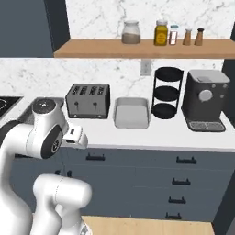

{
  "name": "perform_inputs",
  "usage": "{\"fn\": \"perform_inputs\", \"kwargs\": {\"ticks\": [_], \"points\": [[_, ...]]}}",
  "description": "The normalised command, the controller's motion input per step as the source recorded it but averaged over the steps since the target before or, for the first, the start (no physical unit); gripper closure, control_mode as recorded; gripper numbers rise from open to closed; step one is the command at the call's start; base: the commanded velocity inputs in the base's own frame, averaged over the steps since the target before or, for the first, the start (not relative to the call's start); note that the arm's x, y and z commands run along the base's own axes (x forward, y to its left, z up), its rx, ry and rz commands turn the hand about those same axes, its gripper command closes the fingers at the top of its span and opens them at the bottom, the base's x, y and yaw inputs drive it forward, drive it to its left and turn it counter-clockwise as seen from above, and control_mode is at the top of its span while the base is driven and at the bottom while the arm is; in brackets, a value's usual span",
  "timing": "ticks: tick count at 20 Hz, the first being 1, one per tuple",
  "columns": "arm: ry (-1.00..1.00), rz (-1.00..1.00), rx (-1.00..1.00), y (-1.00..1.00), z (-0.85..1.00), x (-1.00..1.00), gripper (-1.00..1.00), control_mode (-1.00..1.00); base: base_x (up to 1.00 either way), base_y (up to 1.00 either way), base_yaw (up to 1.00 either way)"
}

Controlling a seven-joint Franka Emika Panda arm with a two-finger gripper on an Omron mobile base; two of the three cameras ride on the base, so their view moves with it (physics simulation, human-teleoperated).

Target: Place one avocado and one chicken drumstick in each tupperware on the nearby counter, to pack two identical lunches.

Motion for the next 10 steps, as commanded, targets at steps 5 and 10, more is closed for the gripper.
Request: {"fn": "perform_inputs", "kwargs": {"ticks": [5,10], "points": [[0.00,0.00,0.00,0.00,0.00,0.00,-1.00,1.00,-0.02,-1.00,-0.32],[0.00,0.00,0.00,0.00,0.00,0.00,-1.00,1.00,0.00,-0.97,-0.22]]}}
